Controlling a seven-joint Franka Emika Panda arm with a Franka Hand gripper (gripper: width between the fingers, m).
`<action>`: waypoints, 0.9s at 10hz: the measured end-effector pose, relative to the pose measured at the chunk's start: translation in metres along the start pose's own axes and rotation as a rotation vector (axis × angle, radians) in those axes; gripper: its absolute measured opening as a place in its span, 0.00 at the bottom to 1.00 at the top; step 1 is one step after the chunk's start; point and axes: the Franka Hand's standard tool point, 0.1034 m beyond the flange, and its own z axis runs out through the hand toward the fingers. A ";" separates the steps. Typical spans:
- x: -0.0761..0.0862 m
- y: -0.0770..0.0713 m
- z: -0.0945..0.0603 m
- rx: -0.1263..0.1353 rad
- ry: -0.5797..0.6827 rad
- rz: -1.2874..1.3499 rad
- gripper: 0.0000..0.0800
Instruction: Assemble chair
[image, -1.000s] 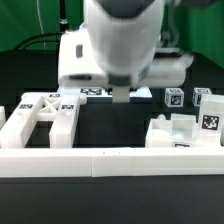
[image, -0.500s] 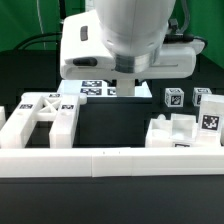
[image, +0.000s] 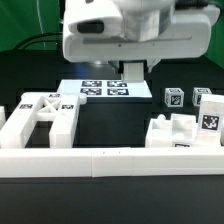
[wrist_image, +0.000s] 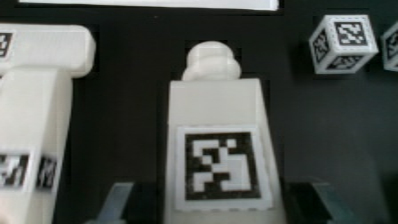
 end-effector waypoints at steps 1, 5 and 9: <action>-0.002 0.001 0.001 -0.001 0.063 0.001 0.36; 0.018 0.002 -0.018 -0.005 0.335 0.002 0.36; 0.033 0.013 -0.030 -0.046 0.646 0.004 0.36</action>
Offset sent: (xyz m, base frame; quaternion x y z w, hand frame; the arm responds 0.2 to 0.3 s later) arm 0.0047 0.0110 0.0019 0.0490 0.1677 0.0783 0.9815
